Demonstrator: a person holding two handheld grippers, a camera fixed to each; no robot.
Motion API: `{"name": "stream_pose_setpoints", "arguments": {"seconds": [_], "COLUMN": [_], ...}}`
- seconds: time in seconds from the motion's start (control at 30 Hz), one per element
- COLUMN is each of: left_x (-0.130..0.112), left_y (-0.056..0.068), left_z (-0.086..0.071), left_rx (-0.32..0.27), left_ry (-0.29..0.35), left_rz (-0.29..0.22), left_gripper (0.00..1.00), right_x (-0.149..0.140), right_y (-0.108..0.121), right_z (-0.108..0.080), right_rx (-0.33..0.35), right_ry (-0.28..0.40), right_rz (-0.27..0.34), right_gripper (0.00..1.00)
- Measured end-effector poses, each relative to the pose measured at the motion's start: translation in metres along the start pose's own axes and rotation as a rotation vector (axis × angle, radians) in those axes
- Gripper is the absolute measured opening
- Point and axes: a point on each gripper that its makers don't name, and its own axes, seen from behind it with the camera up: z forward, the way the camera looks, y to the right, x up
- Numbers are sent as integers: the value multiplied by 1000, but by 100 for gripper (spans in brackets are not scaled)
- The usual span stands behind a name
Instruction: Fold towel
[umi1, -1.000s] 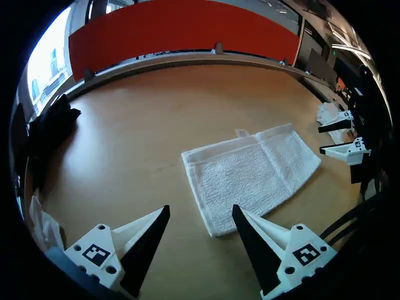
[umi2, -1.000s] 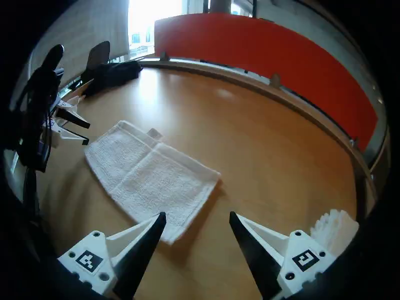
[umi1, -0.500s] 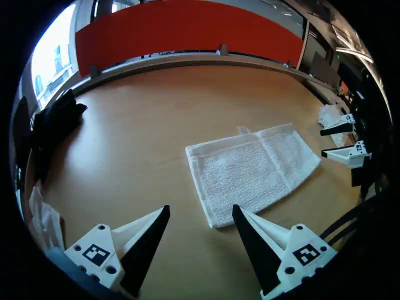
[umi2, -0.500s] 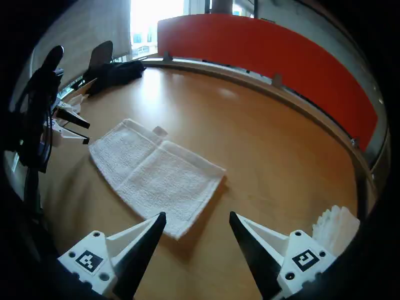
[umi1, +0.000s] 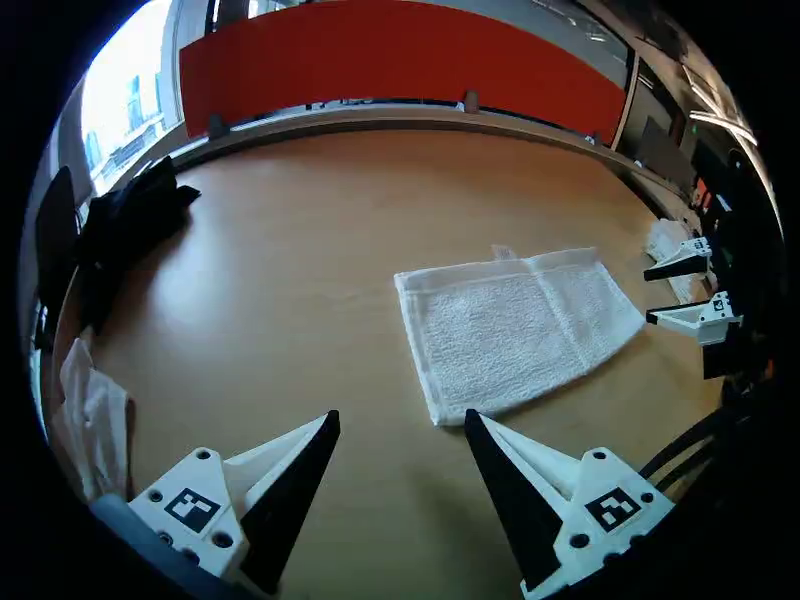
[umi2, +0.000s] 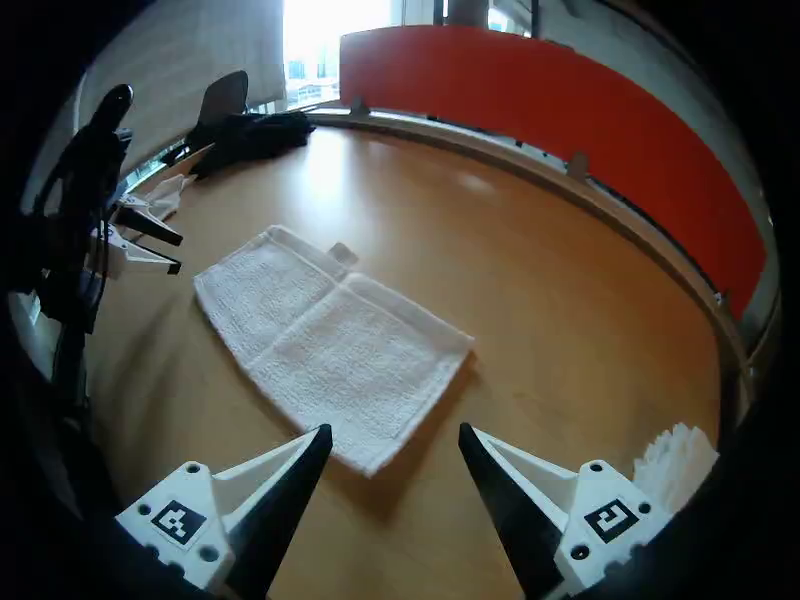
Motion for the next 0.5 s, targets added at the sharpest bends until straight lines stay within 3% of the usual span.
{"name": "stream_pose_setpoints", "arguments": {"seconds": [0.5], "left_x": [-9], "left_y": [-14], "left_z": [-18], "left_rx": [41], "left_ry": [2], "left_rz": [-58], "left_gripper": [92], "right_x": [-15], "right_y": [-6], "right_z": [3], "right_rx": [36], "right_ry": [-41], "right_rz": [-39], "right_gripper": [93]}}
